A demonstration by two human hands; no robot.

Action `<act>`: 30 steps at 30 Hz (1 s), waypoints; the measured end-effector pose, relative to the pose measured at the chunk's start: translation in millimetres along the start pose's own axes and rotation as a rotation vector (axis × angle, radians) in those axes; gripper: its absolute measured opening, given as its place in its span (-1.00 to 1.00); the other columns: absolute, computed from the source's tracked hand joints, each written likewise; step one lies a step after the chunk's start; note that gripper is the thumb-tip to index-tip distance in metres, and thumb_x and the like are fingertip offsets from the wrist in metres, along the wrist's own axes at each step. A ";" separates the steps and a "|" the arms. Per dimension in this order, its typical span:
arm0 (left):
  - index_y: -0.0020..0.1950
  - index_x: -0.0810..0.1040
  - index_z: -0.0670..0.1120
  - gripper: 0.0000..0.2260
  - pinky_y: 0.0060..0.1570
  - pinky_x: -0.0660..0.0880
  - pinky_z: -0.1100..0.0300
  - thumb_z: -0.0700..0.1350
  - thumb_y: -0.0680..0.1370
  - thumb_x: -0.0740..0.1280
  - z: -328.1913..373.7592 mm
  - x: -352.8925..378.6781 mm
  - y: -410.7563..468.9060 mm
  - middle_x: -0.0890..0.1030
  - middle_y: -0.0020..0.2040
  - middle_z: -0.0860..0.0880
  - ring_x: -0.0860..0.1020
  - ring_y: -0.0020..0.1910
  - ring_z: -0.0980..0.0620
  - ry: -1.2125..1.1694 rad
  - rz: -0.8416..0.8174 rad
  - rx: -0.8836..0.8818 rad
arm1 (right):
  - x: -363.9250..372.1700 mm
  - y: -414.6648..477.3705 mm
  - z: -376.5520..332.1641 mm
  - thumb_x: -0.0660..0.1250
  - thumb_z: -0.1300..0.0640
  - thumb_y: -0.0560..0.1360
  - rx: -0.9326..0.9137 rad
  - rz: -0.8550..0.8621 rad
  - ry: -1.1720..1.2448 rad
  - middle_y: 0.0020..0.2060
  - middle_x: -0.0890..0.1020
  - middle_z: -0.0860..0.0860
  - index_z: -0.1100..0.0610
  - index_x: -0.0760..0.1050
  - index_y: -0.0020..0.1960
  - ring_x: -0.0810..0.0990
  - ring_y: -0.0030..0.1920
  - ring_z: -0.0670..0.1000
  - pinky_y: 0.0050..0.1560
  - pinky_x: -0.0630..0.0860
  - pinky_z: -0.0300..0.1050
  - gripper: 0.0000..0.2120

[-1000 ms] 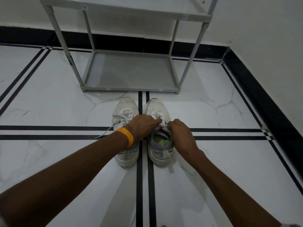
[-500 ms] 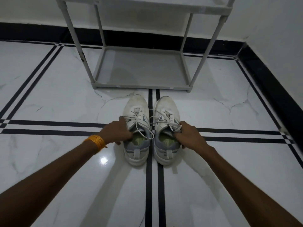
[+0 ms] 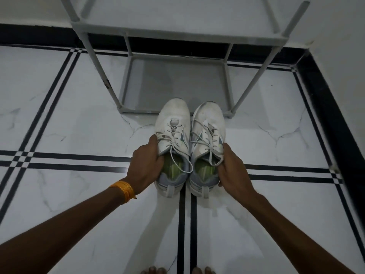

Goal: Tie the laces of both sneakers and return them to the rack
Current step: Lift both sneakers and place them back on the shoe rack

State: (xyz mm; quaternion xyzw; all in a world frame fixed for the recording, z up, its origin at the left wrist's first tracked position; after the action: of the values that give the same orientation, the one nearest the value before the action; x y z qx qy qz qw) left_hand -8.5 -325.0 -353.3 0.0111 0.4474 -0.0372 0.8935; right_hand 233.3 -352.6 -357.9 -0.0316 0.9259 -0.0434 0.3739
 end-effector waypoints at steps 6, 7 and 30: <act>0.36 0.35 -0.12 -0.65 -0.05 0.54 0.03 -0.13 0.58 0.22 75.4 -90.1 -5.8 0.66 0.08 -0.13 0.64 -0.07 -0.18 -0.019 0.044 -0.038 | -85.7 -10.2 -83.7 0.03 0.01 0.54 0.003 -0.003 -0.082 0.19 0.57 0.07 0.15 0.27 0.43 0.59 0.12 0.08 0.15 0.55 0.08 -0.51; 0.36 0.34 -0.11 -0.65 -0.03 0.56 0.02 -0.11 0.59 0.21 89.1 -107.0 -6.6 0.66 0.09 -0.12 0.64 -0.06 -0.18 -0.024 0.045 -0.045 | -100.9 -12.0 -97.4 0.04 0.02 0.56 0.006 -0.010 -0.100 0.22 0.55 0.07 0.14 0.25 0.46 0.58 0.15 0.08 0.17 0.54 0.10 -0.51; 0.39 0.28 -0.17 -0.60 -0.04 0.58 -0.14 -0.15 0.56 0.21 163.0 -269.1 278.6 0.66 0.05 -0.22 0.63 -0.07 -0.29 0.028 -0.004 -0.156 | -242.1 255.8 -259.8 0.17 0.24 0.58 0.111 -0.142 -0.226 0.23 0.53 0.14 0.14 0.16 0.52 0.58 0.16 0.15 0.17 0.54 0.06 -0.48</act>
State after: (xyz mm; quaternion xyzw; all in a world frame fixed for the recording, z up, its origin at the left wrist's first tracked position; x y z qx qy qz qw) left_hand -17.6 -40.7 -44.0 -0.0592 0.4615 -0.0040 0.8852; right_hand 220.0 -61.5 -31.4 -0.0812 0.8695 -0.1170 0.4729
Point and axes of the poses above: each hand's wrist, its own y-axis towards the middle knuckle, its own x-axis out of the palm, z = x × y, the point moved 3 cm from there along y, towards the middle knuckle
